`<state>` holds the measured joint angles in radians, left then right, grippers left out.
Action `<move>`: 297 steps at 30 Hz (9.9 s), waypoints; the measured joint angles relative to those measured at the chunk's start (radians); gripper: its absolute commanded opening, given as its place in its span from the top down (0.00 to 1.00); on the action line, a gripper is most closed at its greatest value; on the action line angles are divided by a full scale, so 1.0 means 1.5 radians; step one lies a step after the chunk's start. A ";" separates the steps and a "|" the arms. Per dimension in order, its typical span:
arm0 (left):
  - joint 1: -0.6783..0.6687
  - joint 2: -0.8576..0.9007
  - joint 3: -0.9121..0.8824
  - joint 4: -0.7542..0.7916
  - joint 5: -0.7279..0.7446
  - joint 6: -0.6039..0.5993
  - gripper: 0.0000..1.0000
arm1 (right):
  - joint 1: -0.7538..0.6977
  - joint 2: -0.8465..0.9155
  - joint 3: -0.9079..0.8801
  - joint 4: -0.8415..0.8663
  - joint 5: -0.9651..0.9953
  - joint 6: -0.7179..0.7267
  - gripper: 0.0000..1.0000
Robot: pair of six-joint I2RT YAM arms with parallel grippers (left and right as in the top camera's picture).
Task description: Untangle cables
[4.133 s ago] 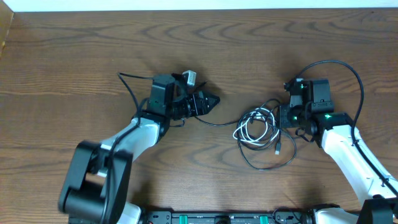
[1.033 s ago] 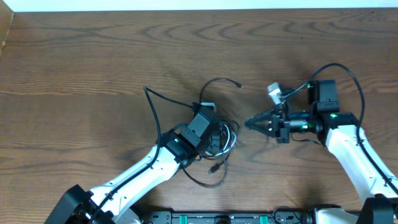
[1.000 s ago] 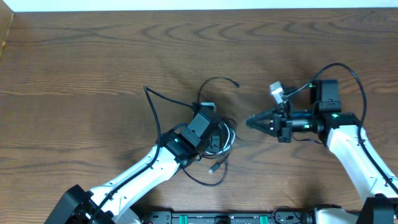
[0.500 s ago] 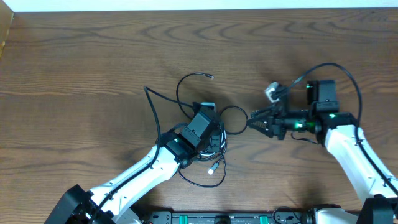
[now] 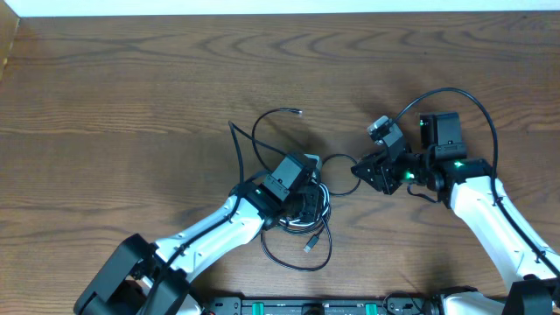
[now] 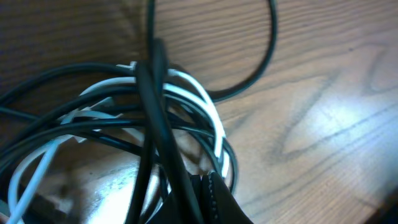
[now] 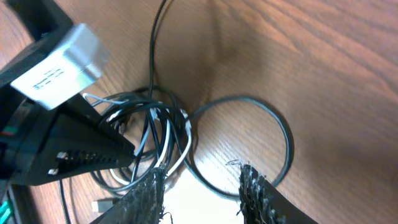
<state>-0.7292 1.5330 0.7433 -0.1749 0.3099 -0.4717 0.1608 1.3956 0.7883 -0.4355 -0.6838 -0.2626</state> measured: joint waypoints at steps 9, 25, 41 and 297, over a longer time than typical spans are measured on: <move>0.058 0.002 0.000 -0.002 -0.001 -0.017 0.93 | 0.086 0.000 -0.043 0.136 0.046 -0.009 0.62; 0.054 0.002 0.000 0.039 -0.001 -0.017 0.92 | 0.152 0.000 -0.047 0.167 0.138 -0.012 0.60; 0.052 0.040 0.000 0.059 -0.001 -0.017 0.92 | 0.152 0.105 -0.048 0.235 0.146 -0.011 0.61; 0.166 -0.172 0.075 -0.074 -0.032 -0.354 0.43 | 0.050 0.006 -0.055 0.622 -0.450 0.526 0.99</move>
<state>-0.4805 1.2755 0.8555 -0.2855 0.2615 -1.0031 0.2359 1.4044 0.7055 0.4969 -1.3590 0.5262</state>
